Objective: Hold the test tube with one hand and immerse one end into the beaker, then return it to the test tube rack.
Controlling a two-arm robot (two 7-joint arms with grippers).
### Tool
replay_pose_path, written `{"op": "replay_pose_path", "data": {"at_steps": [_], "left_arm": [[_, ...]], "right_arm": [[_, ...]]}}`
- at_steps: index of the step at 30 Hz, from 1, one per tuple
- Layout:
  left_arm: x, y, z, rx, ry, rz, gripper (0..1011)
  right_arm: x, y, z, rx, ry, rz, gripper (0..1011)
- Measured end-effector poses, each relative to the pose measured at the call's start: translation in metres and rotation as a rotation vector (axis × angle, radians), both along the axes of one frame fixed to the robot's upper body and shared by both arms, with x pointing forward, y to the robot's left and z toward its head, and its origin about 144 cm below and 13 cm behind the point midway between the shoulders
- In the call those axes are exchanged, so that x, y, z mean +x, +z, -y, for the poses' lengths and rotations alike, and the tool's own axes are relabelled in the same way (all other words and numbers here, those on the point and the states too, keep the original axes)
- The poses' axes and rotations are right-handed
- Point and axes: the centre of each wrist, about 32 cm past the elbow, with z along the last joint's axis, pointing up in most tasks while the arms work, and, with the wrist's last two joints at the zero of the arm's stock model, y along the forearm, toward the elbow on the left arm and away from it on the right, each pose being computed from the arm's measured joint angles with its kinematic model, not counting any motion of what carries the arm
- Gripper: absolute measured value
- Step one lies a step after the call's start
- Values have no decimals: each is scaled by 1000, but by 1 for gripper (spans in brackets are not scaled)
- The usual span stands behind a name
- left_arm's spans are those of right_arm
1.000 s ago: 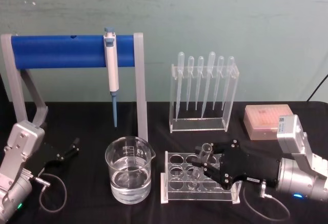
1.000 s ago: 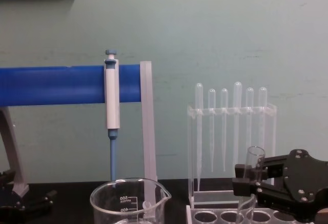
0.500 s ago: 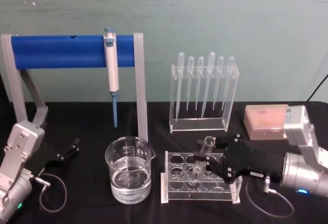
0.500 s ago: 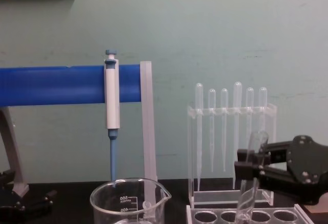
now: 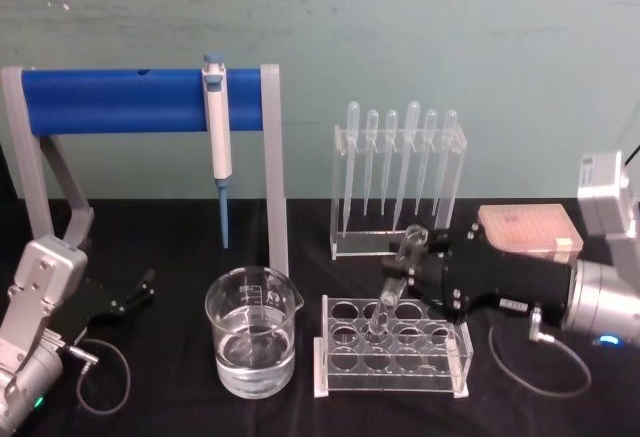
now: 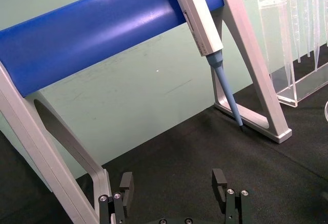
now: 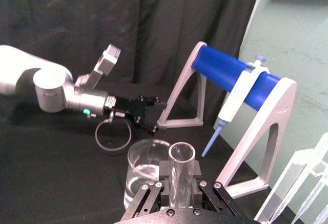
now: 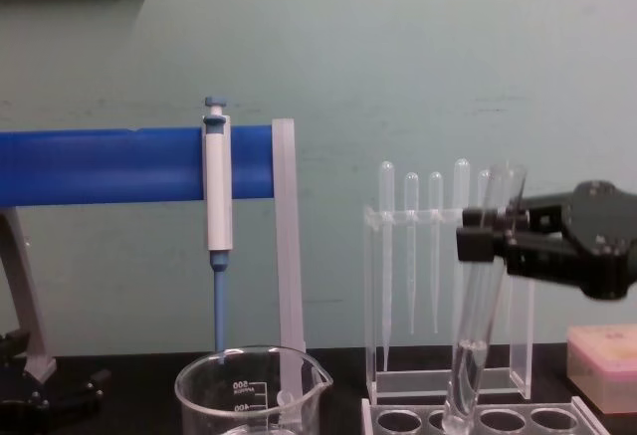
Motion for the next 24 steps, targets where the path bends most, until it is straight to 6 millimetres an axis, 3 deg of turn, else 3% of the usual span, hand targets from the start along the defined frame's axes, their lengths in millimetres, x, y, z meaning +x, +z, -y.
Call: {"op": "replay_pose_path", "data": {"at_steps": [12,24], "left_arm": [[0,0,0,0,0,0,1000],[0,0,0,0,0,0,1000]], "right_arm": [[4,26,-14,28,-7,-47,225],[25,60,-57,21,51,-29,225]]}}
